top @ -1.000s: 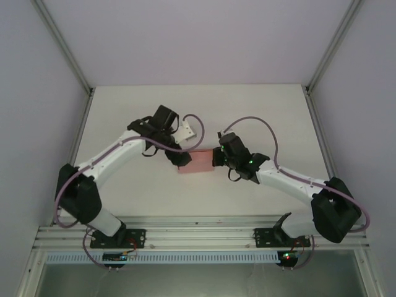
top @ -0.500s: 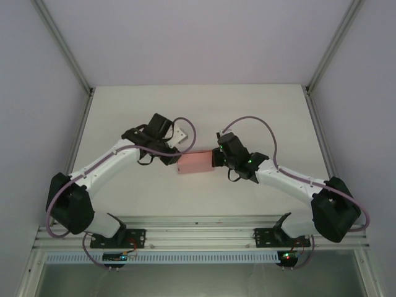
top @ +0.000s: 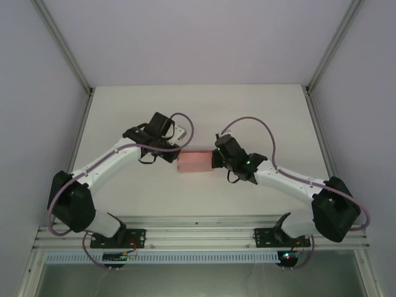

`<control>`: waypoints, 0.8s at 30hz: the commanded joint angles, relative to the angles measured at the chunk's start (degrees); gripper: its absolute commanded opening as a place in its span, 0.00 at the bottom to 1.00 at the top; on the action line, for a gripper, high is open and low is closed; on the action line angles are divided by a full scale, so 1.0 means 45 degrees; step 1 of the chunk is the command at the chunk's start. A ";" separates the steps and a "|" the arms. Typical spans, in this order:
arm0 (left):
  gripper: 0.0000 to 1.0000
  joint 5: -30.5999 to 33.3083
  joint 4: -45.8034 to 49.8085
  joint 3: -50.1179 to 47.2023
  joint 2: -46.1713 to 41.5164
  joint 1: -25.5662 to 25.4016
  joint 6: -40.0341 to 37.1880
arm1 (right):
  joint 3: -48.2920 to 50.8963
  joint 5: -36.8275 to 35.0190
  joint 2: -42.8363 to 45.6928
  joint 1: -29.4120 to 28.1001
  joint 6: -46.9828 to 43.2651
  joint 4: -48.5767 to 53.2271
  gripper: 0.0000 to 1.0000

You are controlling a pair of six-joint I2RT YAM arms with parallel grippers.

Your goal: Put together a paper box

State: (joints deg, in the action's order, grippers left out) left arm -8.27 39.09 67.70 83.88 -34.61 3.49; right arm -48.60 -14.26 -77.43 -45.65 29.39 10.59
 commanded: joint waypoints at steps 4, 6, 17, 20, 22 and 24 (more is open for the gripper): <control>0.00 -0.1376 -0.0212 0.0527 0.0401 0.0103 0.4457 | -0.0035 -0.1101 -0.0586 -0.0849 0.1126 0.2373 0.00; 0.00 -0.1862 0.0046 0.0532 0.0621 0.0227 0.5080 | -0.0055 -0.1210 -0.0641 -0.1006 0.1359 0.2406 0.00; 0.00 -0.2302 0.0203 0.0569 0.0946 0.0570 0.4860 | 0.0001 -0.0745 -0.0715 -0.1137 0.1482 0.2549 0.00; 0.00 -0.1646 0.0162 0.0135 0.1043 0.0450 0.4319 | 0.0396 -0.0879 -0.0549 -0.1139 0.1154 0.1945 0.00; 0.00 -0.1355 0.0160 -0.0164 0.1145 0.0240 0.3991 | 0.0743 -0.0769 -0.0423 -0.1131 0.0770 0.1348 0.00; 0.00 -0.0983 0.0114 -0.0496 0.1172 -0.0058 0.3628 | 0.1135 -0.0655 -0.0300 -0.1130 0.0401 0.0617 0.00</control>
State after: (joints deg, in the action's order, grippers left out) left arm -12.93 38.39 68.18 87.31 -32.40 22.81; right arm -47.68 -21.21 -77.82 -50.04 33.74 10.72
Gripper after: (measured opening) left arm 0.042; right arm 0.061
